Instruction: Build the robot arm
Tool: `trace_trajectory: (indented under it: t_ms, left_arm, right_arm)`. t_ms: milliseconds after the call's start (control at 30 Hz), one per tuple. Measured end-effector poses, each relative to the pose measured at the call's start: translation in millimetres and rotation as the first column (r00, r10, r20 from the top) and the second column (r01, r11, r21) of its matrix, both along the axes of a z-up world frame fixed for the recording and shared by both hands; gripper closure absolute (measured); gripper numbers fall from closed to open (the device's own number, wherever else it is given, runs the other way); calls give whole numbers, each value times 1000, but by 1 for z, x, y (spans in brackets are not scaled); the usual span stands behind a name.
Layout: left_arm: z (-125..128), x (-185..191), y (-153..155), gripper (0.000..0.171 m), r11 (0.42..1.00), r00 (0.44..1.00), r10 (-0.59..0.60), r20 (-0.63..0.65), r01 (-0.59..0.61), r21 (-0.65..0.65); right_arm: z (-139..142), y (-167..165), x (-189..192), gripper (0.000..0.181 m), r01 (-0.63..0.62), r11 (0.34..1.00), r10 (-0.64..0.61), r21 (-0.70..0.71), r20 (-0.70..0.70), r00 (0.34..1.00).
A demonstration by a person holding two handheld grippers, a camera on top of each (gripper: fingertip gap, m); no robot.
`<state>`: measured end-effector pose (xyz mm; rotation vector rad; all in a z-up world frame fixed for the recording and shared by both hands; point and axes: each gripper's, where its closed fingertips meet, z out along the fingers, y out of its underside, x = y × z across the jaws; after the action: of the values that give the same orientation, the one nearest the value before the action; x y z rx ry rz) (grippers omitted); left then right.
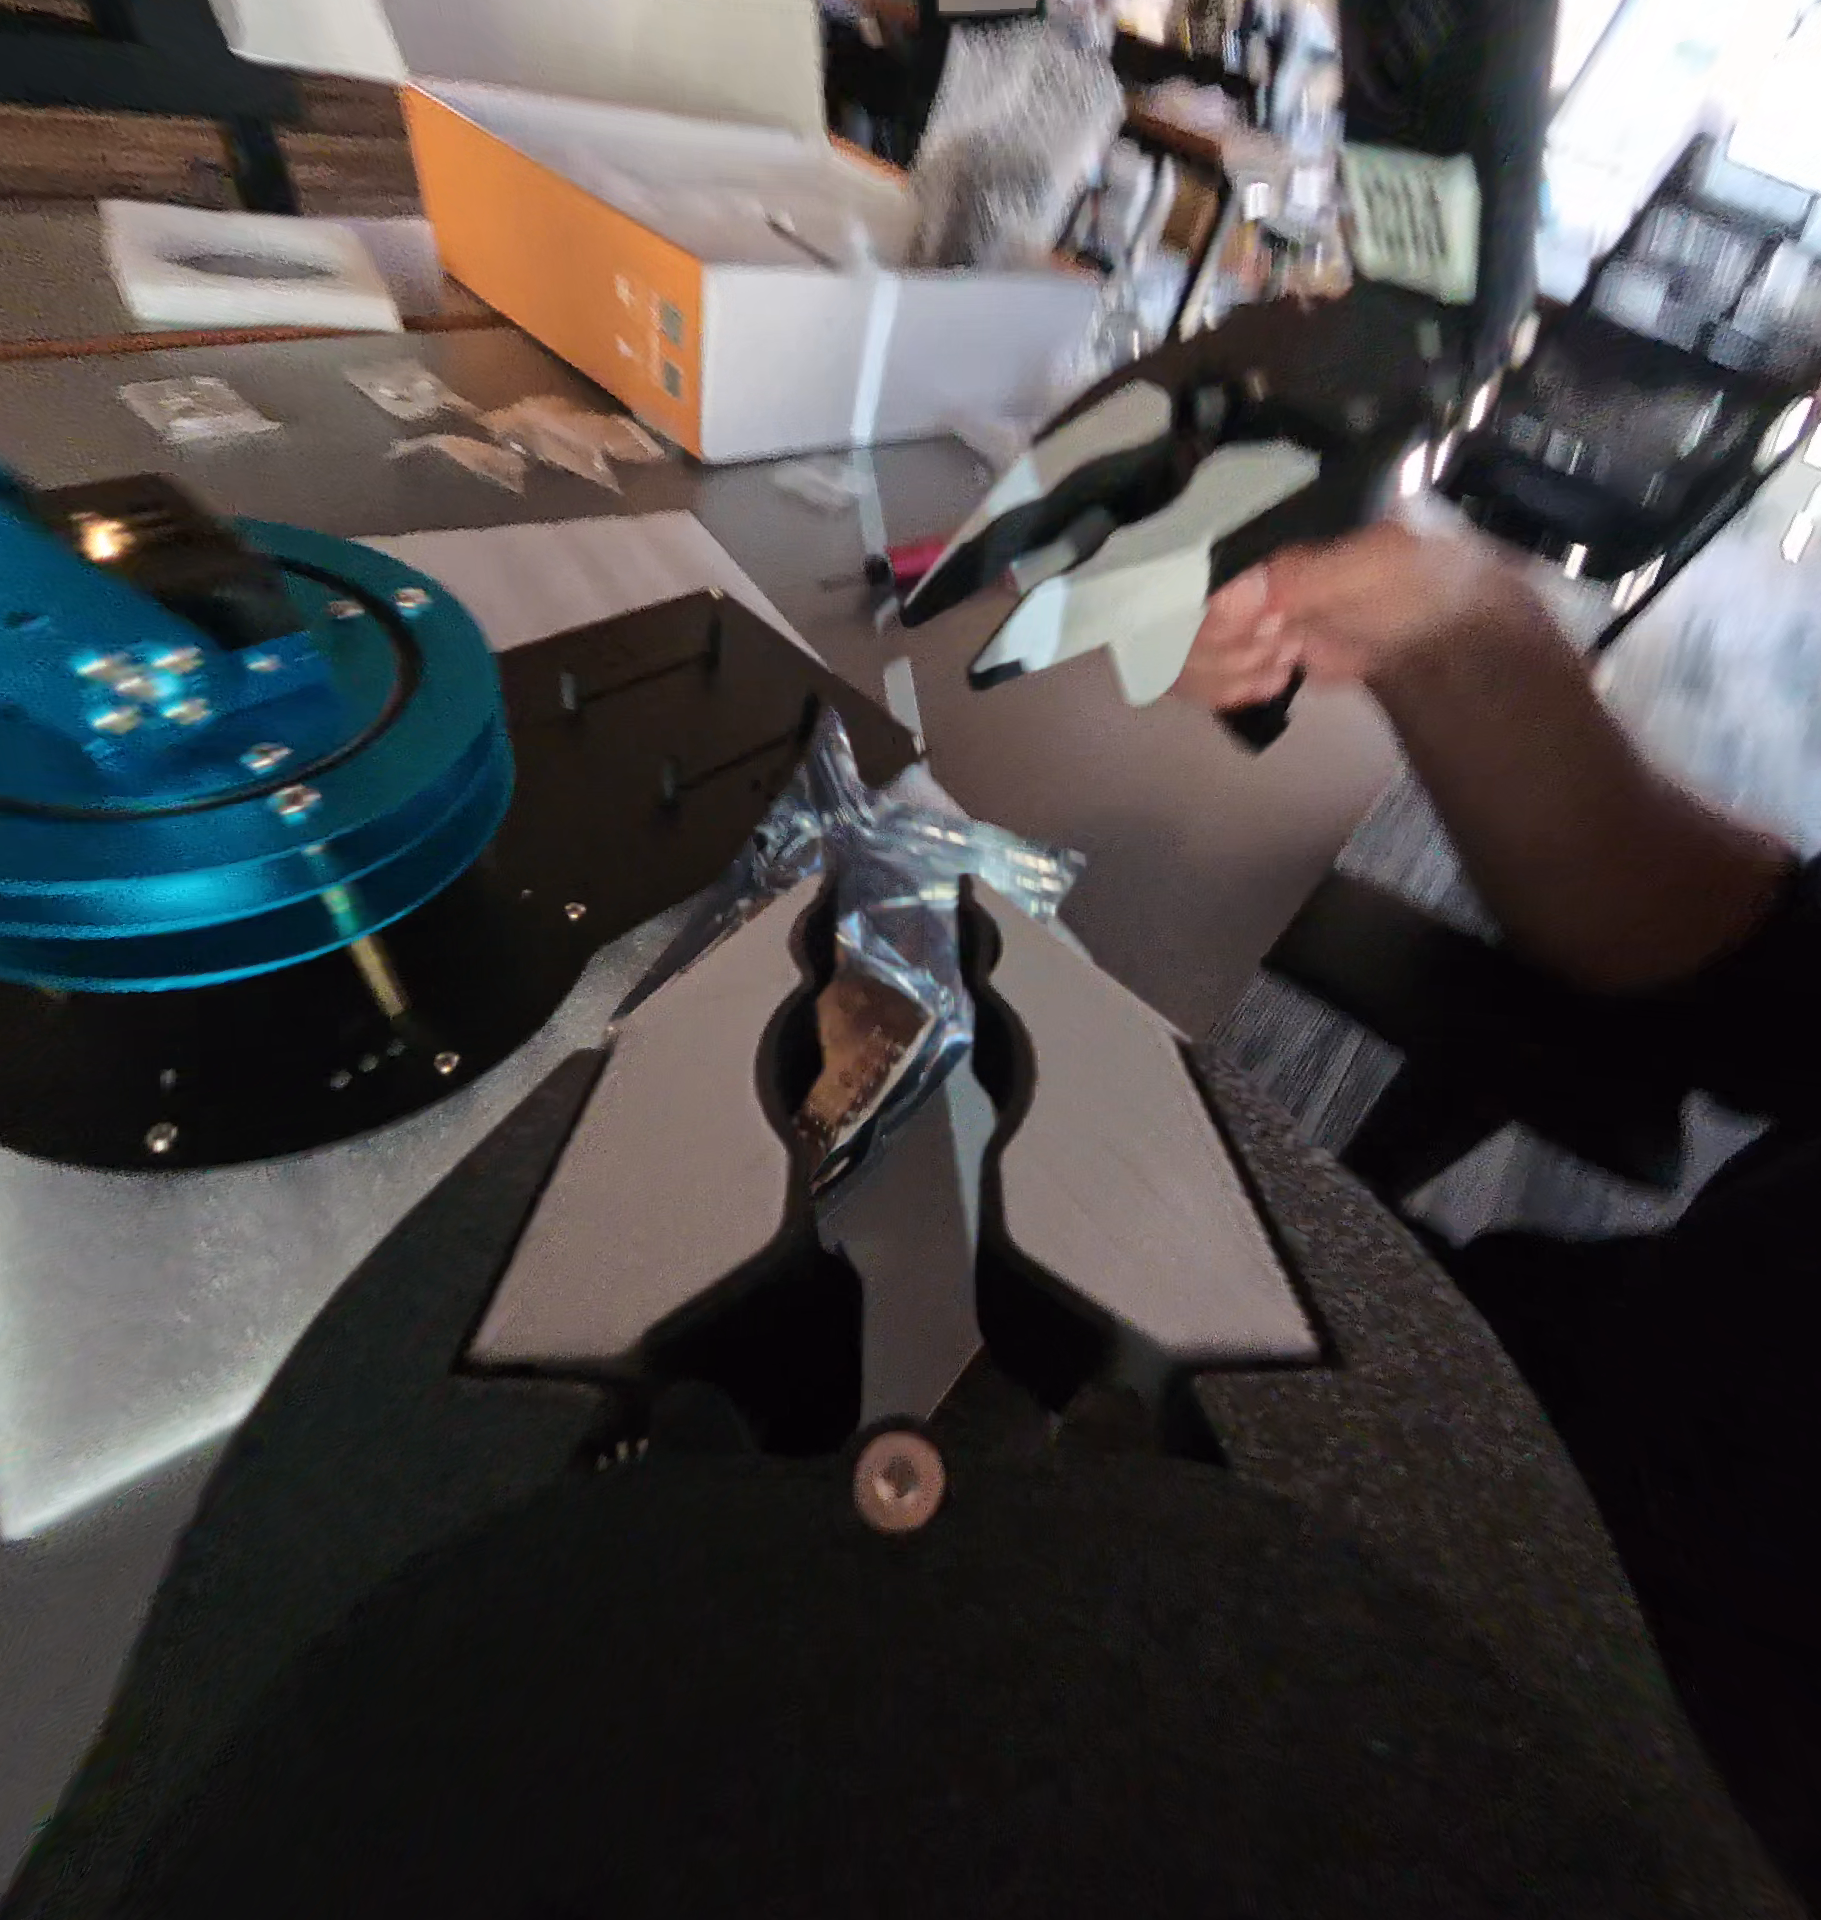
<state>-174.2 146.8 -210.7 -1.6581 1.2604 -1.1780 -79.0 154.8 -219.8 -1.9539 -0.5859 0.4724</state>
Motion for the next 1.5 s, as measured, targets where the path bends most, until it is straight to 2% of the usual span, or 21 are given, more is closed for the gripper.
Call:
trace_trajectory:
  t_ms: [67,133,200,267,333,400,533,667,833,1067,1167,1333,1500]
  left_arm:
    - [-14,8,-11,146,990,992,-73,-105,85,114]
    - [-27,18,-22,145,971,972,-145,-185,176,163]
    - [-36,30,-28,145,962,958,-195,-213,229,148]
    - [-41,40,-27,145,960,957,-201,-207,235,154]
    - [-42,47,-17,143,963,969,-155,-191,192,189]
    - [-43,49,-6,133,962,975,-111,-192,153,224]
    - [-43,53,-6,132,944,975,-133,-178,180,278]
    - [-45,60,-1,138,914,971,-124,-206,192,357]
    - [-42,63,-8,142,908,971,-165,-175,219,357]
    - [-43,62,-12,145,895,967,-173,-184,233,381]
    - [-43,62,-14,146,892,967,-178,-183,237,386]
    - [-44,65,-14,147,896,967,-178,-182,235,375]
    - [-47,67,-16,147,899,964,-184,-192,244,363]
  right_arm:
    - [-14,-20,-6,145,-89,982,63,-167,-156,986]
    - [-18,-30,-16,144,-152,963,79,-223,-304,949]
    - [-16,-36,-22,149,-187,954,81,-233,-400,913]
    - [-21,-36,-21,155,-162,956,53,-245,-398,916]
    - [-26,-30,-23,157,-148,954,26,-262,-416,909]
    - [-27,-20,-28,159,-154,948,4,-280,-470,883]
    - [-31,-6,-37,164,-147,947,8,-287,-433,901]
    - [-29,0,-36,169,-158,943,8,-293,-455,891]
    - [-36,-3,-35,170,-180,931,5,-317,-482,876]
    - [-47,-3,-26,178,-147,930,-12,-337,-428,904]
    - [-40,-6,-30,176,-193,925,8,-326,-493,870]
    - [-30,-11,-30,173,-207,934,37,-290,-499,866]
    - [-39,-10,-31,173,-196,928,23,-317,-475,880]
